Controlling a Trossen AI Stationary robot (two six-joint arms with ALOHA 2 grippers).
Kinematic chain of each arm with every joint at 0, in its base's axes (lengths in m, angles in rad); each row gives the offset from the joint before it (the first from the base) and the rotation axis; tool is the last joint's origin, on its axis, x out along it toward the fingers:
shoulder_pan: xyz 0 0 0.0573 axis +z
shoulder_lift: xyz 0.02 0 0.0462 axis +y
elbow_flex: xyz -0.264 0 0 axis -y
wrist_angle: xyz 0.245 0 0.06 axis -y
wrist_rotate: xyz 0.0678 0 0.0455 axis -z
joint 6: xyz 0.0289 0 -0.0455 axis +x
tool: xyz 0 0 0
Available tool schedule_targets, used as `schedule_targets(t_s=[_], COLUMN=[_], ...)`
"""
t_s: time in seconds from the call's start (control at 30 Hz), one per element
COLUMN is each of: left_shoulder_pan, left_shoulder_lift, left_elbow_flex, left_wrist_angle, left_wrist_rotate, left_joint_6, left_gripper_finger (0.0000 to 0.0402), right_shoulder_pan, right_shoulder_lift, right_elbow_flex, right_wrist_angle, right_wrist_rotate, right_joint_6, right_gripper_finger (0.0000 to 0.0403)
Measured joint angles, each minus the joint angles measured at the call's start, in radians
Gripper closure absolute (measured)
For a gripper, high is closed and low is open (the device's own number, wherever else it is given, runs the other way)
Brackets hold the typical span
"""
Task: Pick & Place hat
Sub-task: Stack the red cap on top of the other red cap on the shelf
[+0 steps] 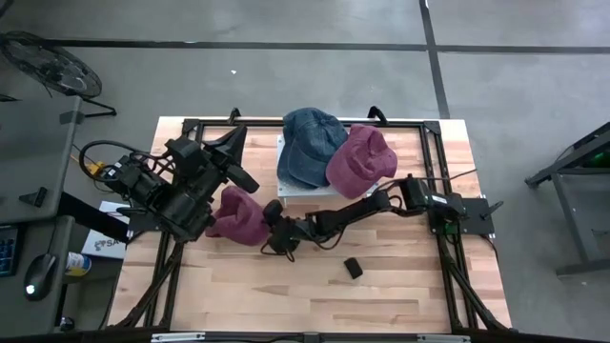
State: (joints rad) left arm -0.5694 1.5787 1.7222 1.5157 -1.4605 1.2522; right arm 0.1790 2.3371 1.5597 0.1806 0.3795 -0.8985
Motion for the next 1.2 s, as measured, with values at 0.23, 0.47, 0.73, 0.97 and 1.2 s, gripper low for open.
schedule_targets(t_s=[0.23,0.47,0.73,0.97,1.2], left_shoulder_pan=[0.000,0.000,0.000,0.000,0.000], left_shoulder_lift=[0.000,0.000,0.000,0.000,0.000], left_elbow_flex=[0.000,0.000,0.001,0.001,0.001], left_wrist_angle=[0.000,0.000,0.000,0.000,0.000], left_wrist_rotate=[0.000,0.000,0.005,0.005,0.015], left_joint_6=[0.000,0.000,0.000,0.000,0.001], left_gripper_finger=[0.0402,0.0402,0.0402,0.0401,0.0401], right_shoulder_pan=[0.031,0.062,0.095,0.133,0.173], right_shoulder_lift=[0.000,-0.020,-0.143,-0.305,-0.484], right_elbow_flex=[-0.001,-0.001,-0.003,-0.006,-0.005], right_wrist_angle=[-0.003,-0.021,-0.223,-0.340,-0.506], right_wrist_rotate=[0.041,0.097,0.100,0.160,0.250], right_joint_6=[-0.002,0.026,0.119,0.144,0.232], right_gripper_finger=[0.0306,0.0389,0.0395,0.0396,0.0396])
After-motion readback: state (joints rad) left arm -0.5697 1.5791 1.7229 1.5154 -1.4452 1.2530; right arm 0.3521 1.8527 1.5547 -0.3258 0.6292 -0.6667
